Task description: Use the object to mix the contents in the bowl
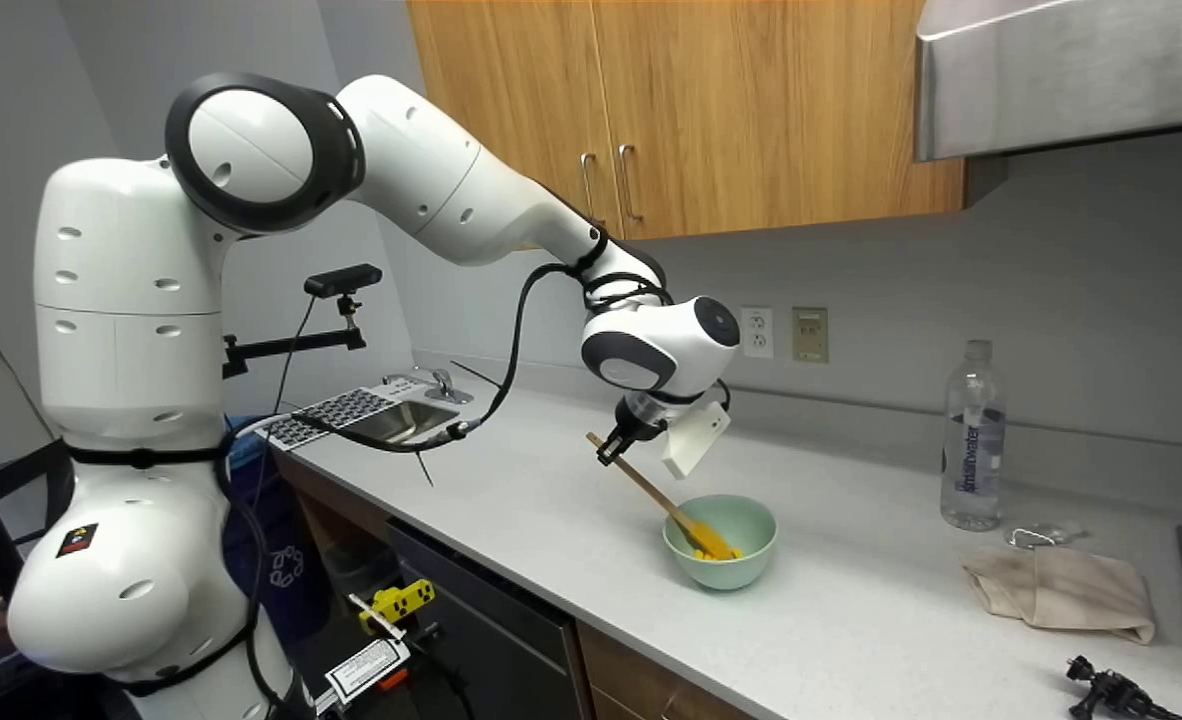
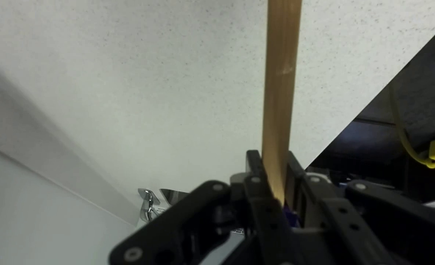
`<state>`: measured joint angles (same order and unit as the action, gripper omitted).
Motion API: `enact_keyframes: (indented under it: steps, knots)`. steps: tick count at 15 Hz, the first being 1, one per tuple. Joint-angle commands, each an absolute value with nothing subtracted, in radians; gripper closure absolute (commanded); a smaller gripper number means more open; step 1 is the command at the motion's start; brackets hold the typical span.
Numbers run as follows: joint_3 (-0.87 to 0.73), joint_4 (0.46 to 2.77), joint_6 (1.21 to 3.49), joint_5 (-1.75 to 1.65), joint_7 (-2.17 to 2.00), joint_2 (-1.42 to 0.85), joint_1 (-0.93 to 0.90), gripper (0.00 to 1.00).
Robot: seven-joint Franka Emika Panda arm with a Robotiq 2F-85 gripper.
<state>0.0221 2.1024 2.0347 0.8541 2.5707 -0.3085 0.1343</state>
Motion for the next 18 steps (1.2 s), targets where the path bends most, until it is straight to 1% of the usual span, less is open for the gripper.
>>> enact_keyframes:
  steps: [1, 3, 7, 10, 14, 18]
  knots:
    - [0.025, 2.11, 1.975, 0.892, 2.601, -0.274, 0.137, 0.96]
    - [0.018, 2.114, 1.981, 0.885, 2.585, -0.266, 0.13, 0.96]
    - [0.004, 2.138, 2.142, 0.822, 2.52, -0.259, 0.099, 0.96]
    - [0.011, 2.148, 2.191, 0.806, 2.506, -0.259, 0.097, 0.96]
    - [0.026, 2.142, 2.125, 0.838, 2.549, -0.259, 0.114, 0.96]
    - [0.03, 2.127, 1.991, 0.893, 2.633, -0.265, 0.137, 0.96]
